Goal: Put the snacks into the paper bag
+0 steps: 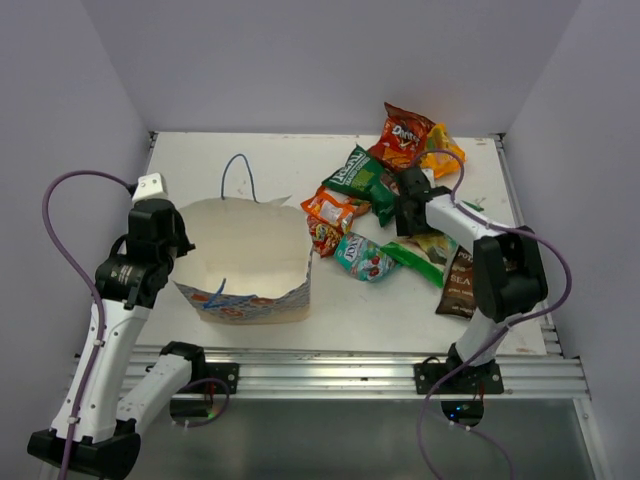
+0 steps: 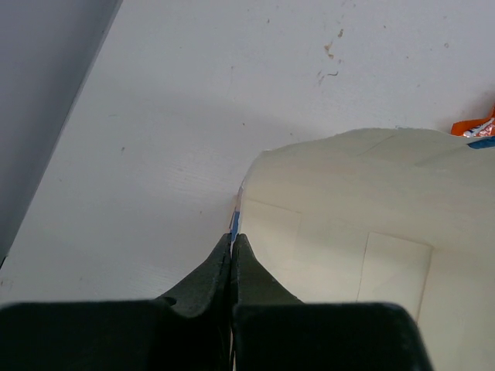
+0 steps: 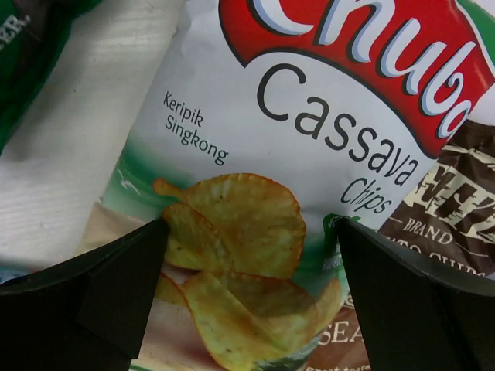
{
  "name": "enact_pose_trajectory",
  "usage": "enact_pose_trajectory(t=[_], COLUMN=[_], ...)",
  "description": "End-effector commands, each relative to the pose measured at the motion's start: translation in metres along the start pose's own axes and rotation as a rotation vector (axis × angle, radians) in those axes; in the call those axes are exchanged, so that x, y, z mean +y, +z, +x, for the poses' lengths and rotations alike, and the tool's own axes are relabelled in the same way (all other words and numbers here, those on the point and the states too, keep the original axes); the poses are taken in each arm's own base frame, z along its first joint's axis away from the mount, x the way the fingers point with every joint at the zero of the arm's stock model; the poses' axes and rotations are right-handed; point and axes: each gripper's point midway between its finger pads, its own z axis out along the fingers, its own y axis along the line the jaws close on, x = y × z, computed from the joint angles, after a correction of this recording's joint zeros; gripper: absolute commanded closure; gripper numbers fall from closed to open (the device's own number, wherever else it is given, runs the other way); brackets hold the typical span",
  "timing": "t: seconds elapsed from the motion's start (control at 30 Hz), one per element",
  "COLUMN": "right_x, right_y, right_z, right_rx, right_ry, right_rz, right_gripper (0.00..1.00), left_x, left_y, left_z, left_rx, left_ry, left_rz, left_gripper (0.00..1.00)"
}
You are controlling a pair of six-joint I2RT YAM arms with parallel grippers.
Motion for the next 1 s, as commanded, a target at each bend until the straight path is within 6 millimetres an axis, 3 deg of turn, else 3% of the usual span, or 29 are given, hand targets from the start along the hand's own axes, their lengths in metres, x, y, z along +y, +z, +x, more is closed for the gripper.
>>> enact_pose_trajectory(t=[0.0, 0.03, 0.1, 0.13, 0.17, 0.27, 0.37, 0.4, 0.47, 0.5, 0.53, 0.57, 0.6, 0.67, 0.7, 0.77, 0.8, 0.87, 0.9, 0.97], right_x=[0.011, 0.014, 0.017, 0.018, 0.016, 0.007, 0.0, -0.005, 0.007, 0.011, 0.021, 0.033, 0.032, 0.059, 0.057, 0.079, 0.083, 0.105, 0.115, 0.138], right_y=[0.019, 0.022, 0.031, 0.031, 0.028, 0.019, -0.013, -0.043, -0.087, -0.123, -0.162, -0.189, -0.236, -0.282, -0.317, -0.348, -0.377, -0.399, -0.422, -0.441], right_z=[0.012, 0.019, 0.032, 0.034, 0.033, 0.027, 0.001, -0.028, -0.051, -0.083, -0.097, -0.101, -0.13, -0.131, -0.147, -0.145, -0.148, -0.143, -0.136, -0.125], right_rx=[0.033, 0.058, 0.096, 0.099, 0.088, 0.06, -0.004, -0.094, -0.179, -0.28, -0.36, -0.379, -0.478, -0.488, -0.555, -0.564, -0.598, -0.57, -0.553, -0.512], right_ry=[0.003, -0.001, -0.009, -0.006, 0.004, -0.004, -0.001, 0.037, 0.011, 0.038, 0.027, -0.001, 0.026, -0.016, 0.004, -0.028, -0.027, -0.028, -0.055, -0.085], right_rz=[0.018, 0.017, 0.015, 0.016, 0.017, 0.034, 0.003, -0.034, -0.151, -0.224, -0.302, -0.389, -0.47, -0.627, -0.685, -0.787, -0.873, -0.998, -1.121, -1.244], right_gripper=[0.03, 0.06, 0.42, 0.62, 0.97, 1.0, 1.0, 1.0, 1.0, 1.0, 1.0, 1.0, 1.0, 1.0, 1.0, 1.0, 1.0, 1.0, 1.0, 1.0], left_x=[-0.002, -0.002, -0.001, 0.0, 0.0, 0.0, -0.004, -0.004, -0.006, -0.006, -0.006, -0.006, -0.007, -0.007, -0.007, -0.007, -0.007, -0.006, -0.006, -0.005], left_y=[-0.001, -0.001, -0.003, -0.004, -0.004, -0.004, -0.001, 0.0, -0.001, -0.001, -0.001, -0.001, -0.001, -0.001, -0.001, -0.001, -0.001, -0.002, -0.002, -0.003], left_z=[-0.007, -0.008, -0.01, -0.011, -0.012, -0.01, -0.007, -0.007, -0.007, -0.007, -0.007, -0.007, -0.007, -0.007, -0.006, -0.005, -0.005, -0.005, -0.004, -0.005], left_rx=[-0.027, -0.028, -0.03, -0.034, -0.037, -0.03, -0.017, -0.014, -0.015, -0.015, -0.013, -0.016, -0.015, -0.014, -0.013, -0.01, -0.009, -0.009, -0.008, -0.009], left_ry=[-0.011, -0.011, -0.011, -0.009, -0.008, -0.002, 0.005, 0.007, 0.004, 0.005, 0.006, 0.007, 0.006, 0.006, 0.006, 0.006, 0.004, 0.005, 0.004, 0.005], left_rz=[0.005, 0.005, 0.001, -0.002, -0.005, -0.003, 0.013, 0.016, 0.026, 0.027, 0.027, 0.028, 0.029, 0.032, 0.032, 0.032, 0.032, 0.029, 0.028, 0.029], left_gripper=[1.0, 1.0, 1.0, 1.0, 1.0, 1.0, 1.0, 1.0, 1.0, 1.0, 1.0, 1.0, 1.0, 1.0, 1.0, 1.0, 1.0, 1.0, 1.0, 1.0])
